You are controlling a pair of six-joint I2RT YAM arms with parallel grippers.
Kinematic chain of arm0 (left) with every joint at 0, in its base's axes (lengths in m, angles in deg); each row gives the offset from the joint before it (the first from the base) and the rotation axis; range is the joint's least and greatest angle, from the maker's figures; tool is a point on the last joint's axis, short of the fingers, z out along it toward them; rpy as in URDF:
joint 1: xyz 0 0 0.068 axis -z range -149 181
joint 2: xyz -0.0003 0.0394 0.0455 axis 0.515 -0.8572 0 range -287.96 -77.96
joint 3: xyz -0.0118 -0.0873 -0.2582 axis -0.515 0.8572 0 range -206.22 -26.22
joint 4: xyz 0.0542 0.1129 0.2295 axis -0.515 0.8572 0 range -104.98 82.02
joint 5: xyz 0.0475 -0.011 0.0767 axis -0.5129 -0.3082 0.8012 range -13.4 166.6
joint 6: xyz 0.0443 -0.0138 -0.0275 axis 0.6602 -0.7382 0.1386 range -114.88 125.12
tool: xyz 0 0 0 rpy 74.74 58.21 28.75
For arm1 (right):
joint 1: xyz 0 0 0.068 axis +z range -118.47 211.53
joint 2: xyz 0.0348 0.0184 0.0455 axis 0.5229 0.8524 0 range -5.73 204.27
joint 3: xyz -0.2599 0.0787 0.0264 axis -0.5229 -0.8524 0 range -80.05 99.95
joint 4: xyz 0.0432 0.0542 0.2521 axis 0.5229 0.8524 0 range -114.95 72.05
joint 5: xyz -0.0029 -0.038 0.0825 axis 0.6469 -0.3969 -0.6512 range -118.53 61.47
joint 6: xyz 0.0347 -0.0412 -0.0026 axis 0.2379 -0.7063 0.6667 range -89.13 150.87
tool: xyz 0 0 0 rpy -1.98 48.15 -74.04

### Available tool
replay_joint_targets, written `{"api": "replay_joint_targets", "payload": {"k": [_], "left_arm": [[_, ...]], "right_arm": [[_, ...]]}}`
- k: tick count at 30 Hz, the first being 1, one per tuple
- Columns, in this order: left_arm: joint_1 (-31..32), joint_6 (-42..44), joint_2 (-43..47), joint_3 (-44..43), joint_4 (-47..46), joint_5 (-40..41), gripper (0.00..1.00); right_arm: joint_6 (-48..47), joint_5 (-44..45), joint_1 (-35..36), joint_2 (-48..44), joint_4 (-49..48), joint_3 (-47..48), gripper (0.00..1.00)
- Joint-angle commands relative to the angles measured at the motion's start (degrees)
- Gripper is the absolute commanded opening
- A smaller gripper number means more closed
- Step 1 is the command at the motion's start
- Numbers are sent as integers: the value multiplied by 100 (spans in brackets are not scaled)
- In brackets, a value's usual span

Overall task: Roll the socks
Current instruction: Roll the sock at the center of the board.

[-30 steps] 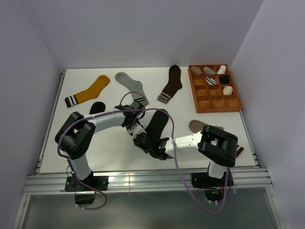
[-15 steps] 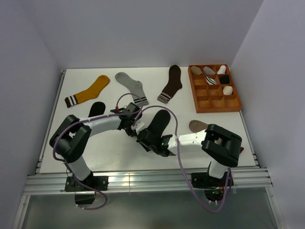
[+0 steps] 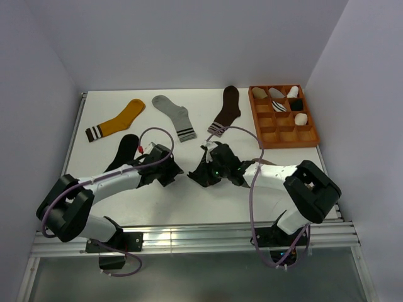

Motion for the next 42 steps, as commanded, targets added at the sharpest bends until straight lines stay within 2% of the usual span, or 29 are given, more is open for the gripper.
{"api": "replay_joint_targets", "payload": {"k": [1,8,21,29,42], "left_arm": [[133,-48,307,218,-619,79,57],[406,-101,448,509,-1068,-44,52],[687,-162,237,684,-1358,-184,36],[722,-13,-149,562,-1367,-264,26],[731,66,-861,307,-1532,-361,26]], "right_arm": [[660,-1195,-468,49,-366,-158,0],[1408,-2170,-970,497,-806,-351,0],[2682,-2699,-1647,1279,-1834,-940,0],[2850,-2857,-1779,1544,-2001,-967,0],[2868,-2928,-1805,1684,-2046,-905,0]]}}
